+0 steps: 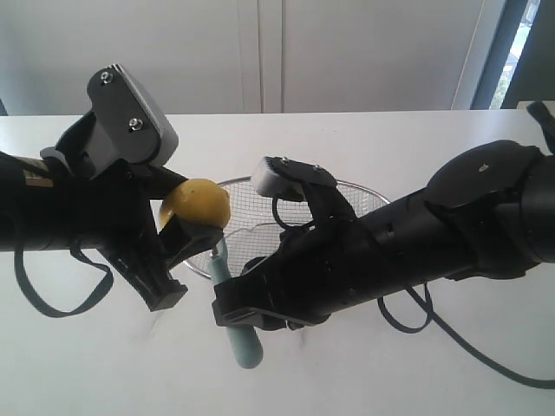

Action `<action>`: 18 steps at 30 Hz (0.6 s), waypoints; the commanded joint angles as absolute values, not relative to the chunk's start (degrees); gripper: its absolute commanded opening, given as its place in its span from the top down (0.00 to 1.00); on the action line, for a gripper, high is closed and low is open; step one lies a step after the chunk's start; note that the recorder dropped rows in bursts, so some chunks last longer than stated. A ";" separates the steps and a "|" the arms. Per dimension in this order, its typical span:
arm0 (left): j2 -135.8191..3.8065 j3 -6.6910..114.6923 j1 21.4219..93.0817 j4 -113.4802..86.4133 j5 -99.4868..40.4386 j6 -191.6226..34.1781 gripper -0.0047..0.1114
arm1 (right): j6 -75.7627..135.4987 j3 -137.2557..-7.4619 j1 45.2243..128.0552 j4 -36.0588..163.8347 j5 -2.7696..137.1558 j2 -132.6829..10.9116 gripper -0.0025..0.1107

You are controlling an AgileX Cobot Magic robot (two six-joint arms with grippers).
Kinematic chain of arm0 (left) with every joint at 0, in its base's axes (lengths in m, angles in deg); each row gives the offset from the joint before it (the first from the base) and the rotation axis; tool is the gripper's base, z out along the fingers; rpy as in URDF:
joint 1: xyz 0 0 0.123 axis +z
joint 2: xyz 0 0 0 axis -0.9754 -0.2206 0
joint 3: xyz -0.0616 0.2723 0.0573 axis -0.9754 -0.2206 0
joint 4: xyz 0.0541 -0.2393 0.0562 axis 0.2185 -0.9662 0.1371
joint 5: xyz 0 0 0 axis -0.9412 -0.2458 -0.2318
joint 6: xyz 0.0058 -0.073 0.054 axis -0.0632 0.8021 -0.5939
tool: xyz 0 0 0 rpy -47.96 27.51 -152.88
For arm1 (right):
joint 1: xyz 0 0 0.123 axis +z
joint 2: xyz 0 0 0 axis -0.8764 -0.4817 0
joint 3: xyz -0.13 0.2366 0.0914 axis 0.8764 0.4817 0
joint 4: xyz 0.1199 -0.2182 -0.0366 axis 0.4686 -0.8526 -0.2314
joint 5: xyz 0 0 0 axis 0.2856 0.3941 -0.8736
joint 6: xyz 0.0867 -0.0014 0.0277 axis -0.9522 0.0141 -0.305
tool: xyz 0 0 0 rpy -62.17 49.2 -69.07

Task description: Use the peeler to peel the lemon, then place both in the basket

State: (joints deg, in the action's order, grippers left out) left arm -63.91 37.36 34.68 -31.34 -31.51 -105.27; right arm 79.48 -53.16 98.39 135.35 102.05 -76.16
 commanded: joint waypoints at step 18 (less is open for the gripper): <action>-63.55 37.15 34.33 -31.67 -30.83 -105.15 0.96 | 80.08 -53.67 97.16 135.66 101.39 -74.16 0.98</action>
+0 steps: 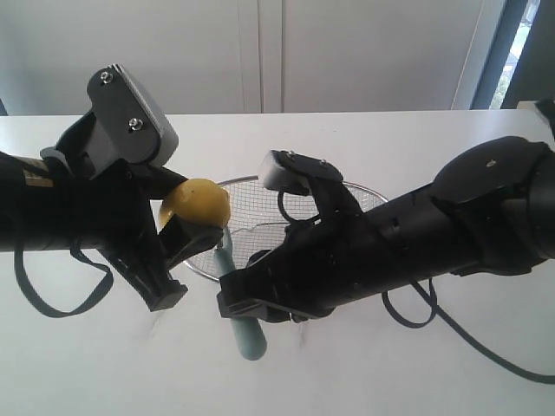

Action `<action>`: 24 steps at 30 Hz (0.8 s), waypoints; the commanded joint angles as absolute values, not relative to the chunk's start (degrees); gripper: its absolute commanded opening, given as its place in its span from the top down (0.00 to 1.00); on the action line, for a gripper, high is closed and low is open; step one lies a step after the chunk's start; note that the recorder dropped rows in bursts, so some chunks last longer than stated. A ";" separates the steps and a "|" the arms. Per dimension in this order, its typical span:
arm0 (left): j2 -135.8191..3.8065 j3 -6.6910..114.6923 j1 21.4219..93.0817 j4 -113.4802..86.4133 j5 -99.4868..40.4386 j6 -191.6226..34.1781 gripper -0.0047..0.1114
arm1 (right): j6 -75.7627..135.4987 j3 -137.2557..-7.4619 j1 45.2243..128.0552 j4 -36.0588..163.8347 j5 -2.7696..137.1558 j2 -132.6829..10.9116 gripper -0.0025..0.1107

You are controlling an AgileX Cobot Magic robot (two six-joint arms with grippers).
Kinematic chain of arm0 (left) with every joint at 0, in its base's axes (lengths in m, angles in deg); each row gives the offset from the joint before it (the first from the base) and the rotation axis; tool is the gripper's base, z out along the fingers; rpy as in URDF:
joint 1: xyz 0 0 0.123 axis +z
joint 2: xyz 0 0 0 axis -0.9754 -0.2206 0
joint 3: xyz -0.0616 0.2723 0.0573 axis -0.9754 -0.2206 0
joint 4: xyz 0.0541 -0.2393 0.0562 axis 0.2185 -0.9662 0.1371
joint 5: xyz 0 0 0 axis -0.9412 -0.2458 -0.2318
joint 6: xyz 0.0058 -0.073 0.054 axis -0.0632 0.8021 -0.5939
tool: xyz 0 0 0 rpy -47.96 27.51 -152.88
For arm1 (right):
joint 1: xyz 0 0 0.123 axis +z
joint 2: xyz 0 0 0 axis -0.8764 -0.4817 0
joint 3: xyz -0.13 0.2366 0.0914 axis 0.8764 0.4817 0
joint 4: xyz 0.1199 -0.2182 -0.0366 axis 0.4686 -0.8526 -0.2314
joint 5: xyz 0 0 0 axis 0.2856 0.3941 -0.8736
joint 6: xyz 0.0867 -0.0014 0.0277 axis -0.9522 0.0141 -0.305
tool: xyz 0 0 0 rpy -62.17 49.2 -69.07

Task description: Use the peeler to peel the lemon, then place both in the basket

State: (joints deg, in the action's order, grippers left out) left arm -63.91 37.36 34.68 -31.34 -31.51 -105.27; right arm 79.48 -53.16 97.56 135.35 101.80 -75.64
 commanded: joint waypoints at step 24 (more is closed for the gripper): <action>-63.55 37.15 34.33 -31.69 -30.94 -105.15 0.96 | 78.36 -53.67 97.16 132.16 98.18 -72.92 0.98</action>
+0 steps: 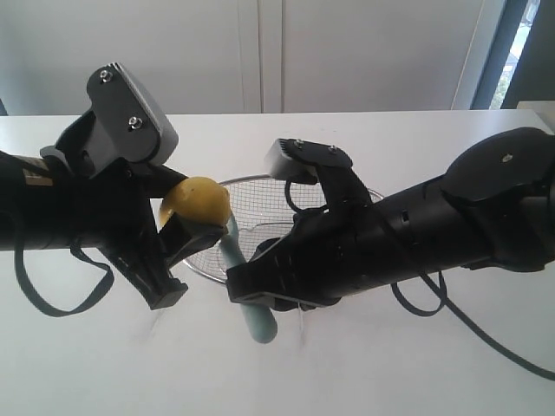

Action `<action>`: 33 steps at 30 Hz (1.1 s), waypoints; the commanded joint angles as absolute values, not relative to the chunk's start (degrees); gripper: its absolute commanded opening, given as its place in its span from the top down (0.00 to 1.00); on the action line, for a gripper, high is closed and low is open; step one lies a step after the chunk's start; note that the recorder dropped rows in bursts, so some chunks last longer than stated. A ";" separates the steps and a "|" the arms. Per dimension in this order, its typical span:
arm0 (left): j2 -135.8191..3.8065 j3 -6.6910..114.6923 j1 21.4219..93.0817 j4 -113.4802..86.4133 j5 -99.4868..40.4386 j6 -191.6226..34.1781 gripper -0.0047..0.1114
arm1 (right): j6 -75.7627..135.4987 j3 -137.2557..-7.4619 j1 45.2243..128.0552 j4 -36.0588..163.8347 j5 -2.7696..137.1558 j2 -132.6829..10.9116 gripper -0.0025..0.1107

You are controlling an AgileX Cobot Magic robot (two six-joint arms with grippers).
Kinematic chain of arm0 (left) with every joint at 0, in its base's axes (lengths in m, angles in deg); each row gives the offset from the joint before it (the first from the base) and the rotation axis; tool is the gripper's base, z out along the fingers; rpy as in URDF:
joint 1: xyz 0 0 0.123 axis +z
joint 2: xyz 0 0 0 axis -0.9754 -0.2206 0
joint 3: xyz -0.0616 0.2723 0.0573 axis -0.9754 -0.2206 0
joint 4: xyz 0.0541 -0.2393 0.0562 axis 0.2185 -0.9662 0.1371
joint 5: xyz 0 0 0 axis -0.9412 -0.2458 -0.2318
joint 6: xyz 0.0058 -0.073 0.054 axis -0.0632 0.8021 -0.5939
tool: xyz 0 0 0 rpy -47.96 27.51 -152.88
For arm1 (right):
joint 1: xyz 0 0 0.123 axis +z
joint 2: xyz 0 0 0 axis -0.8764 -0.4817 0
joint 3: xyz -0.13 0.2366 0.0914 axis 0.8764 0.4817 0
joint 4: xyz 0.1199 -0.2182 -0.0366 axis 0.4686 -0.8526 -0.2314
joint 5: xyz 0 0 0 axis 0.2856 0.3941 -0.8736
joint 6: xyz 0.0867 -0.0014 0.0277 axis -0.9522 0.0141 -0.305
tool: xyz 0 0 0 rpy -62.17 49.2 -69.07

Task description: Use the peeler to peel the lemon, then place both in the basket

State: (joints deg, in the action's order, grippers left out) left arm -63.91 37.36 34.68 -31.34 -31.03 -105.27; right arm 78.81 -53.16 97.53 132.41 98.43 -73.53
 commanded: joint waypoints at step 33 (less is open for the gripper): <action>-63.55 37.15 34.33 -31.69 -31.05 -105.15 0.96 | 74.98 -53.67 87.96 123.98 95.23 -57.55 0.98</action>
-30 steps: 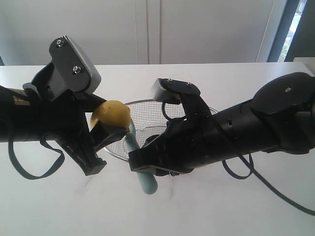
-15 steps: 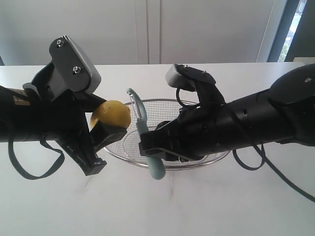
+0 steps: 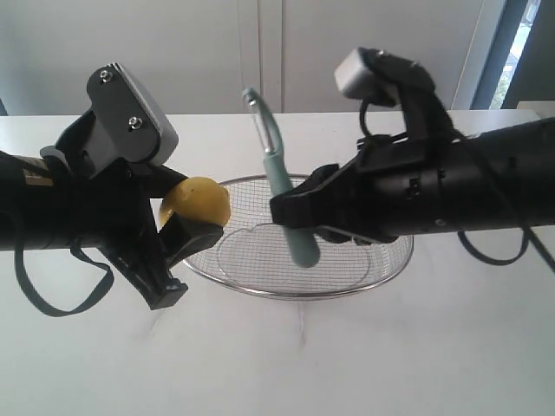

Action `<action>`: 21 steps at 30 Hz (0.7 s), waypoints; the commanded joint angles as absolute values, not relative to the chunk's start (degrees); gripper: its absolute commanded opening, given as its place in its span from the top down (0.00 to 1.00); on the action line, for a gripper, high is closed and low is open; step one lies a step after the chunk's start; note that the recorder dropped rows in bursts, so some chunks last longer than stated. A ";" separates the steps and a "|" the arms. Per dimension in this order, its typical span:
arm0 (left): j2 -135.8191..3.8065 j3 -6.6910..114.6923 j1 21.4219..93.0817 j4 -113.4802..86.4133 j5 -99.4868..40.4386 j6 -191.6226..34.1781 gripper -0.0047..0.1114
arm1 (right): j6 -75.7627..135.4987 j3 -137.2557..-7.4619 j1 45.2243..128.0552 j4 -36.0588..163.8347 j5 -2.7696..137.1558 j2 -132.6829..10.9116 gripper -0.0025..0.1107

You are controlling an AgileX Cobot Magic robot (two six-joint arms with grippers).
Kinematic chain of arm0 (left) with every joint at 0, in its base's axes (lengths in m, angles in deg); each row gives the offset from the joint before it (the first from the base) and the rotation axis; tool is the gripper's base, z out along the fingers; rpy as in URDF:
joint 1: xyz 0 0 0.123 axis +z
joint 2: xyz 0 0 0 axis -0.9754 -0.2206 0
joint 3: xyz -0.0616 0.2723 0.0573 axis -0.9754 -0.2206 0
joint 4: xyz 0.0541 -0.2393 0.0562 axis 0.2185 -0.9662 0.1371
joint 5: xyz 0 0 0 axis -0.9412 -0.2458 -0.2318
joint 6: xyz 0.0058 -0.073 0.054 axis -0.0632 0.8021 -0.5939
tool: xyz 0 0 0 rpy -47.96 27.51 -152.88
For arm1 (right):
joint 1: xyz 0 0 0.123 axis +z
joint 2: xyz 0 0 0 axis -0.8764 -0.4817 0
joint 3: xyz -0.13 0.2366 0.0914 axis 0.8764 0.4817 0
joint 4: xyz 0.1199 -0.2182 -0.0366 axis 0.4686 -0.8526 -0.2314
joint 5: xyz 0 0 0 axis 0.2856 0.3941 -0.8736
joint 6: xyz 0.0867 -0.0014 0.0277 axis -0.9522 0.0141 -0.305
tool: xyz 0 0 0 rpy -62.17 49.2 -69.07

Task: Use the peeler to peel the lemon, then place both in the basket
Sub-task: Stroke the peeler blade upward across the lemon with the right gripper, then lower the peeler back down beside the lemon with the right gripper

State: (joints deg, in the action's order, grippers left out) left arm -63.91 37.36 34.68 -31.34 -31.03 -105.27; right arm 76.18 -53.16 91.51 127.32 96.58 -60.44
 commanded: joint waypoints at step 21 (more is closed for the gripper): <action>-63.55 37.15 34.33 -31.69 -30.92 -105.15 0.96 | 88.76 -53.66 89.58 143.38 115.84 -80.63 0.98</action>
